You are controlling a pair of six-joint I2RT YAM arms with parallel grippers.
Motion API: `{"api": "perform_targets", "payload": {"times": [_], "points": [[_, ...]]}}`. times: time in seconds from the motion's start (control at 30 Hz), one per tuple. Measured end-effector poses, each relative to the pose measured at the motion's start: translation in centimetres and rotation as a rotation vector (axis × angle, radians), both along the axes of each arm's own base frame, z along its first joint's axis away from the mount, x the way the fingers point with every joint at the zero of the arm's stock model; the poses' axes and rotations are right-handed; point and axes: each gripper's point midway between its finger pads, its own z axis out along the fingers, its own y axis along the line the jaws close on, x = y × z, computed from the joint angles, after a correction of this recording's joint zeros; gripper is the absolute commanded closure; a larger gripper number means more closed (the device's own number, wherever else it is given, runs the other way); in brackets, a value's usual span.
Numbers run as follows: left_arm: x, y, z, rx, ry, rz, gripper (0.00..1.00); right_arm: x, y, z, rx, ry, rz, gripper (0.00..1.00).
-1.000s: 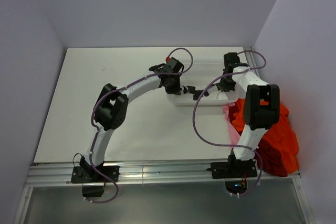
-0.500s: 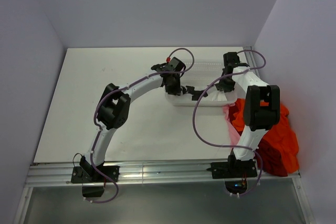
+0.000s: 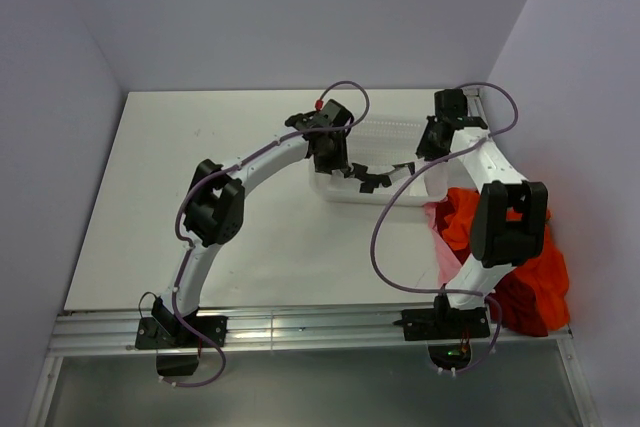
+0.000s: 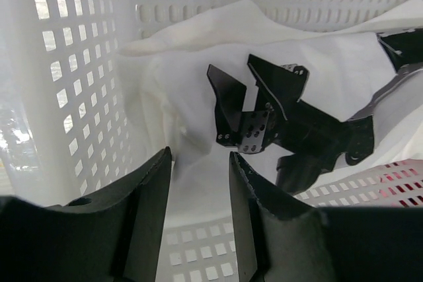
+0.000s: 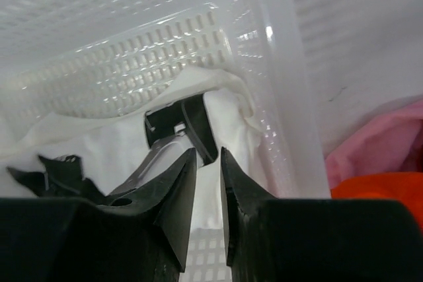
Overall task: Roll the t-shirts
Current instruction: Place the rolled tshirt into the container
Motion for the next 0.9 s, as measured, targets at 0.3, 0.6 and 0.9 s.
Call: {"api": "perform_targets", "payload": {"times": [0.3, 0.6, 0.9], "points": [[0.5, -0.5, 1.2, -0.021, -0.023, 0.0, 0.65, -2.0, 2.0, -1.3, 0.082, 0.007, 0.052, 0.88], [0.5, -0.9, 1.5, -0.045, -0.024, -0.01, 0.78, -3.9, 1.8, -4.5, 0.048, 0.091, 0.033, 1.0], [0.5, -1.1, 1.5, -0.053, -0.022, -0.017, 0.9, -3.9, 0.8, -6.3, -0.025, 0.134, -0.007, 1.0]]}}
